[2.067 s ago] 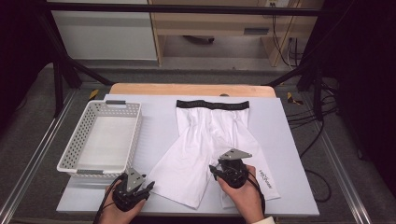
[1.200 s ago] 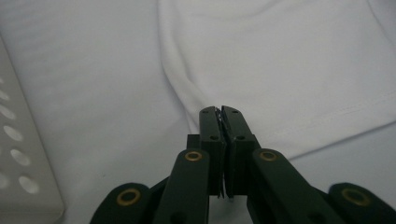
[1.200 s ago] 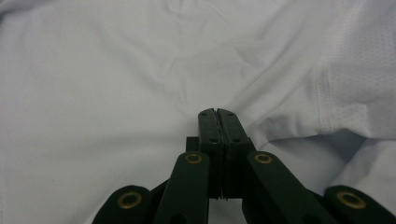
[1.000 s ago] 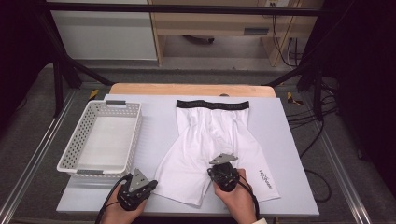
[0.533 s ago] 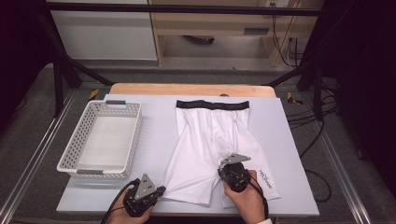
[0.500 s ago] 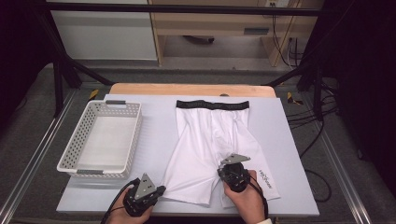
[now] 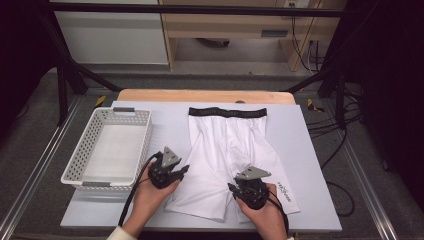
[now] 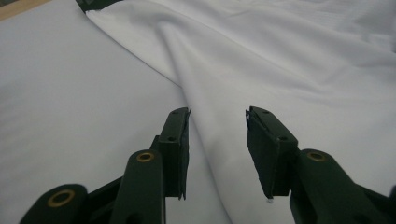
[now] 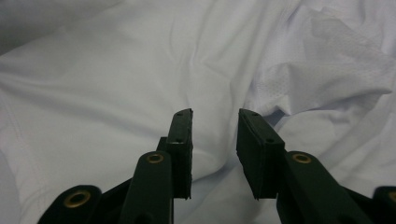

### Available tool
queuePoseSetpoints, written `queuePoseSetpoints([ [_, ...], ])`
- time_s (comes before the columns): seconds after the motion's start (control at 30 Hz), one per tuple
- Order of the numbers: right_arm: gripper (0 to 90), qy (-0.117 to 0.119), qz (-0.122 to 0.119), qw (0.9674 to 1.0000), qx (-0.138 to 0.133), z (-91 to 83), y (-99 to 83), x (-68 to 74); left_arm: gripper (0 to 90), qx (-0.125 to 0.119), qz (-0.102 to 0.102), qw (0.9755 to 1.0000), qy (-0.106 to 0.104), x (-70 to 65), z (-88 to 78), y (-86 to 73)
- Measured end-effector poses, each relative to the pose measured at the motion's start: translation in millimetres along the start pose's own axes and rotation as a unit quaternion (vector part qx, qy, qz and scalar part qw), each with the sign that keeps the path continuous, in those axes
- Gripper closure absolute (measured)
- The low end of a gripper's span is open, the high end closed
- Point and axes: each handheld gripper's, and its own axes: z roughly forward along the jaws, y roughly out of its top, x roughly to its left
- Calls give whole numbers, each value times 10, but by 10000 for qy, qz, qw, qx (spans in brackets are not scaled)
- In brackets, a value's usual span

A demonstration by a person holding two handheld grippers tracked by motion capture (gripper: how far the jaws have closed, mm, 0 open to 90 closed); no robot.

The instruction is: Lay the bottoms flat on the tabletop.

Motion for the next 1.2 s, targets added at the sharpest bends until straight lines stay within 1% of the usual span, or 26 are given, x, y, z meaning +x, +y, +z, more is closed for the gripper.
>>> queuePoseSetpoints([
  [0.03,656,-18,-17,10000,-41,-36,-18,11,591,19,-61,10000,17,49,90,56],
  [0.1,648,-19,-79,9999,-96,-94,-63,28,593,86,-95,9998,124,133,247,161],
  [0.13,646,-14,-106,9999,-103,-116,-85,32,594,102,-139,9998,136,173,315,205],
  [0.23,639,-35,-120,9999,-74,-150,-132,23,596,127,-345,9993,108,266,476,313],
  [0.27,636,-45,-139,9999,-76,-154,-141,10,596,123,-333,9993,145,288,518,338],
  [0.3,634,-60,-107,9999,-68,-162,-148,-1,598,158,-319,9991,208,311,560,358],
  [0.33,633,-64,-88,9999,-83,-166,-153,-17,598,196,-358,9989,242,337,603,369],
  [0.43,631,-97,17,9999,-86,-179,-158,-63,607,279,-554,9979,191,409,699,378],
  [0.47,631,-115,23,9999,-74,-181,-162,-77,607,288,-580,9977,186,424,725,375],
  [0.53,630,-148,82,9998,-45,-185,-168,-92,601,413,-600,9972,142,443,772,376],
  [0.6,628,-155,92,9998,-54,-183,-172,-100,591,500,-574,9970,124,447,799,369],
  [0.67,626,-155,96,9998,-45,-179,-172,-101,591,489,-632,9968,35,441,814,365],
  [0.7,624,-146,94,9998,-39,-177,-174,-100,593,494,-623,9968,-14,431,822,364],
  [0.83,617,-136,104,9999,2,-171,-177,-104,607,459,-514,9976,5,399,845,366],
  [0.87,616,-132,118,9998,2,-171,-177,-103,624,448,-454,9980,-2,393,847,366],
  [0.9,616,-135,122,9998,9,-171,-178,-104,658,444,-465,9979,-52,388,845,365],
  [0.93,616,-134,122,9998,14,-170,-178,-107,699,452,-469,9978,-75,383,840,365],
  [1.0,614,-130,126,9998,26,-170,-179,-110,812,502,-469,9976,-109,360,827,368],
  [1.03,614,-138,111,9998,21,-166,-180,-114,852,490,-426,9978,-97,345,828,366],
  [1.1,613,-134,136,9998,43,-164,-181,-112,890,494,-389,9980,-79,326,828,369],
  [1.17,614,-127,137,9998,59,-162,-182,-109,899,500,-388,9980,-80,334,824,372],
  [1.2,614,-125,135,9998,60,-161,-182,-109,900,506,-419,9978,-91,344,820,369],
])
